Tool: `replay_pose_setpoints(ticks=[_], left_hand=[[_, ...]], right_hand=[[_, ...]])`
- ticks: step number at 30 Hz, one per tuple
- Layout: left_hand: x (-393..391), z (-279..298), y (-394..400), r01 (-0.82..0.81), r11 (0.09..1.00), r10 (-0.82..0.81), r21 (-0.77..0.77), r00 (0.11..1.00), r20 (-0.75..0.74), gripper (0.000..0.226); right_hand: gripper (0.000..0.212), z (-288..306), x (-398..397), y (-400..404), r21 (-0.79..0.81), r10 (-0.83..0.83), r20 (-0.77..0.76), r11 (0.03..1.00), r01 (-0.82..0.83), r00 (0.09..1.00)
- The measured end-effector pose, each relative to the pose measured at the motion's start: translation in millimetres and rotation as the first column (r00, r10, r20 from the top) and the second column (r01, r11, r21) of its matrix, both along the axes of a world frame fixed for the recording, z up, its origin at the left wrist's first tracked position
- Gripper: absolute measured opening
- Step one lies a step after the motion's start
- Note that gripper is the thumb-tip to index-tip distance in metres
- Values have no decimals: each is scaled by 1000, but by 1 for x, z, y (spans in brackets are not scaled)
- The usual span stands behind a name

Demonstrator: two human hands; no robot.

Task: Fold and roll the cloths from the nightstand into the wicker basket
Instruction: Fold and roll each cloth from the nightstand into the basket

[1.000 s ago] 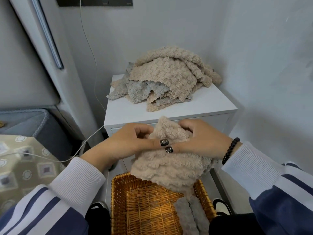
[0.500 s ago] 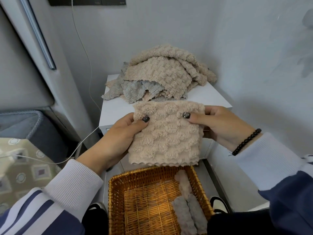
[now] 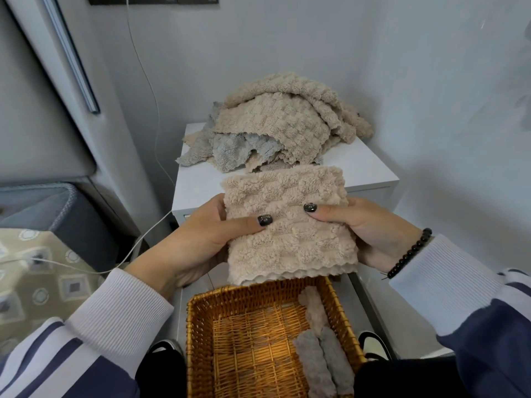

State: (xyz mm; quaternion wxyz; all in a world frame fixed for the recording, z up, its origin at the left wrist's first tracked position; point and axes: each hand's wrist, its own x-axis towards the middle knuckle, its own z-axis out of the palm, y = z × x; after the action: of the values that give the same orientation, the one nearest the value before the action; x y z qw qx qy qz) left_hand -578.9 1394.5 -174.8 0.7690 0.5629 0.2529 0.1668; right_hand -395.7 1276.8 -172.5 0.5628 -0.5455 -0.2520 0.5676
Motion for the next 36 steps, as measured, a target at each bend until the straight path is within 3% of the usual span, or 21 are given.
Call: replay_pose_setpoints(ticks=[4,10,13,17,22,25,26,28,30,33,36], left_hand=[[-5,-1,4,-6,1000,6,16,1000,7,63],[-9,1,5,-8,1000,11,-26,993,118,60],[-11,1,5,7,999,0,-43,985,170,57],[-14,-1,9,89,995,-73,-45,959,275,59],[-15,4,5,131,991,-115,-35,948,296,35],[-11,5,2,64,991,-30,-117,961,276,25],[-10,5,4,71,988,-30,-138,960,278,24],[-11,4,9,137,975,-82,-176,953,291,27],[-11,4,10,149,970,-94,-193,958,270,25],[-8,-4,9,28,999,-30,24,995,95,17],[-7,-11,10,16,964,-9,264,1000,-26,23]], right_hand=[[43,2,3,-3,12,30,-7,999,-30,1000],[46,4,5,-8,161,80,-158,985,-55,984],[71,1,10,-9,225,67,-220,974,-16,973],[99,-3,17,-9,244,39,-182,970,7,982],[45,-1,19,-9,284,21,-126,959,16,992],[75,0,22,-6,238,55,-123,971,-24,991],[65,2,21,-6,242,60,-120,970,-29,991],[18,4,21,-10,273,17,-85,962,6,996],[27,7,18,-12,288,4,9,958,-7,1000],[48,2,21,-14,240,73,171,964,-114,983],[32,0,24,-17,114,145,318,975,-190,937]])
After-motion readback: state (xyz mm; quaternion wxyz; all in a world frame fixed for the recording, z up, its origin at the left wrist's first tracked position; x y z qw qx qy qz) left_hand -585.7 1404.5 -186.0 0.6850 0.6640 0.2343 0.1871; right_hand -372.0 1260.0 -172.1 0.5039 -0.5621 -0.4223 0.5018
